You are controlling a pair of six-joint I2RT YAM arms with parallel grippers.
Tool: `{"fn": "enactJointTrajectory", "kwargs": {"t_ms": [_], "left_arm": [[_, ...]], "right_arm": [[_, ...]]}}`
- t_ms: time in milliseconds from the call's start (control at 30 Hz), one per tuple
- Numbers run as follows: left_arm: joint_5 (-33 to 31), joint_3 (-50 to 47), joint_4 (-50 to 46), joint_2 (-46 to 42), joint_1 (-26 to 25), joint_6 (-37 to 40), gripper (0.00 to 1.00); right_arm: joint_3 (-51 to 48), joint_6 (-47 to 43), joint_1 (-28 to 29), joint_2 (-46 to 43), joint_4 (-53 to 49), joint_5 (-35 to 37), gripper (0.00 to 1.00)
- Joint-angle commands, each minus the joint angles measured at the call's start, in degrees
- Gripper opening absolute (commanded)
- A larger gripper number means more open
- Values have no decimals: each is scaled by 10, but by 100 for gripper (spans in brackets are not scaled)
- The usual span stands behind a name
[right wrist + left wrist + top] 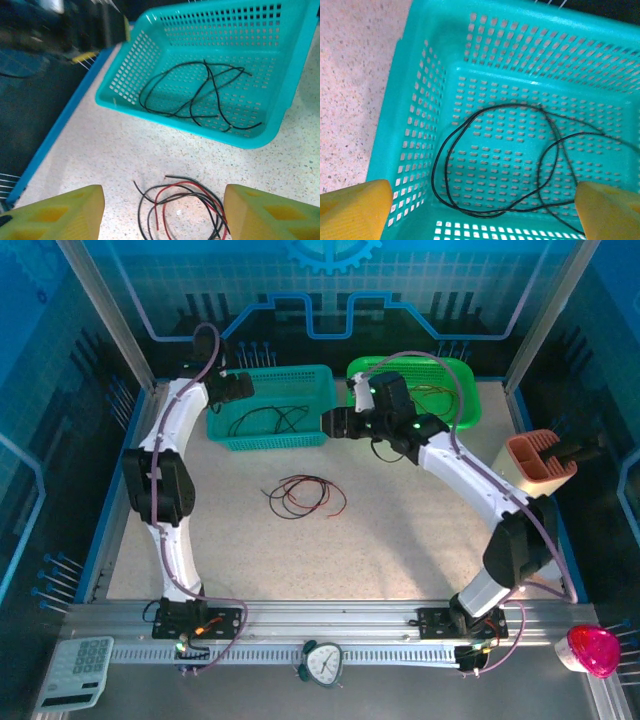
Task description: Untangle the cables
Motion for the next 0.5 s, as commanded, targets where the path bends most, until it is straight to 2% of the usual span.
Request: {"fn": "enactJointTrajectory", "kwargs": {"t_ms": [0, 167, 333, 467], "left_arm": [[36, 21, 26, -55, 4, -27, 96], [74, -18, 53, -101, 4, -51, 97], [115, -128, 109, -166, -3, -76, 97], [124, -203, 134, -202, -28, -62, 97]], "right_arm": [[38, -30, 14, 23, -22, 18, 65], [51, -29, 17, 51, -22, 15, 65], [61, -30, 17, 72, -20, 17, 64], [68, -26, 5, 83, -23, 34, 64]]}}
